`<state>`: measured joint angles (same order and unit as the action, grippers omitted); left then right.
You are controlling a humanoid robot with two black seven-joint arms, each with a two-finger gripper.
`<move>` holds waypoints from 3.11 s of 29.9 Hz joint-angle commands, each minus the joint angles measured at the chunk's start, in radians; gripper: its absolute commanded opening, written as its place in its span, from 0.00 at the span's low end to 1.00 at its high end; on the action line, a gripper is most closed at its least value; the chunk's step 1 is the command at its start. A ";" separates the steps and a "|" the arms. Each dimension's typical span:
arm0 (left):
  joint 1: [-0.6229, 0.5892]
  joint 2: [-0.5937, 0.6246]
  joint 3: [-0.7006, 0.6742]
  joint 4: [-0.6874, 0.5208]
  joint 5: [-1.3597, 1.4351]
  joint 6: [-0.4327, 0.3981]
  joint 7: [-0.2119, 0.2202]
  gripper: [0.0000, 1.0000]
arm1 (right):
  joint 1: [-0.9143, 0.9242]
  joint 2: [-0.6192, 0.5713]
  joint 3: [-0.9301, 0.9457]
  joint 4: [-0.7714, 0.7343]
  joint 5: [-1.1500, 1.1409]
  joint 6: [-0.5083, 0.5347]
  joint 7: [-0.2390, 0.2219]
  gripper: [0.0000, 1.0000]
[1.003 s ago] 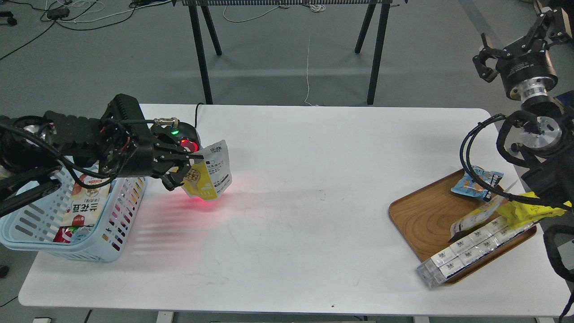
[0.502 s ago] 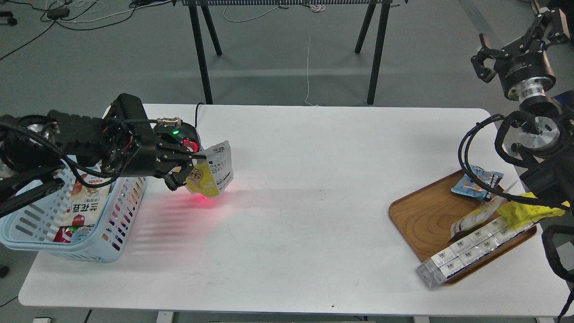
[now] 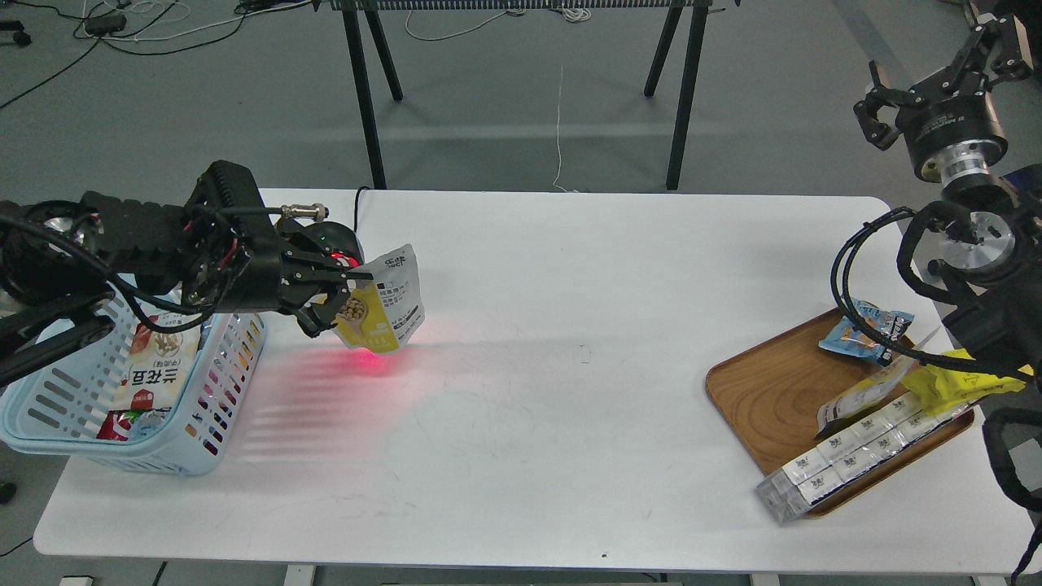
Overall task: Scan snack and place in basket
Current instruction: 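Hold the yellow pouch in front of the scanner's red beam with the left gripper, then move the yellow pouch over the blue basket and drop it in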
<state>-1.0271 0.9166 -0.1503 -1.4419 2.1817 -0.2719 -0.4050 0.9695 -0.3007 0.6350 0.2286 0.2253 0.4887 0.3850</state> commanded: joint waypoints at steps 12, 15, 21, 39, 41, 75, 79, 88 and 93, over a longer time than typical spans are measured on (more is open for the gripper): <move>-0.010 -0.001 -0.012 0.021 0.000 0.002 0.002 0.00 | 0.000 0.000 0.000 0.000 0.000 0.000 0.000 0.99; -0.002 -0.002 -0.006 0.032 0.000 0.002 0.002 0.00 | 0.000 0.000 0.000 0.000 0.000 0.000 0.000 0.99; 0.015 -0.004 0.000 0.066 0.000 0.002 0.003 0.00 | 0.000 -0.003 0.000 -0.002 0.000 0.000 0.000 0.99; 0.009 0.004 -0.003 0.052 0.000 0.003 -0.011 0.00 | -0.002 -0.005 0.002 -0.002 0.000 0.000 0.000 0.99; 0.004 0.007 -0.009 0.037 0.000 0.003 -0.021 0.00 | 0.000 -0.005 0.002 -0.002 0.000 0.000 0.000 0.99; 0.013 0.668 0.132 0.003 0.000 0.548 -0.084 0.00 | -0.009 -0.012 0.003 -0.003 0.000 0.000 0.006 0.99; 0.013 0.663 0.221 0.038 0.000 0.589 -0.084 0.00 | -0.009 -0.011 0.003 -0.003 -0.001 0.000 0.006 0.99; 0.015 0.671 0.318 0.038 0.000 0.617 -0.084 0.02 | -0.009 -0.014 0.000 -0.003 0.000 0.000 0.005 0.99; 0.013 0.671 0.316 0.038 0.000 0.626 -0.084 0.23 | -0.009 -0.018 0.000 -0.003 0.000 0.000 0.005 0.99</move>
<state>-1.0124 1.5885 0.1668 -1.4035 2.1818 0.3453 -0.4888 0.9602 -0.3157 0.6353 0.2255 0.2254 0.4887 0.3895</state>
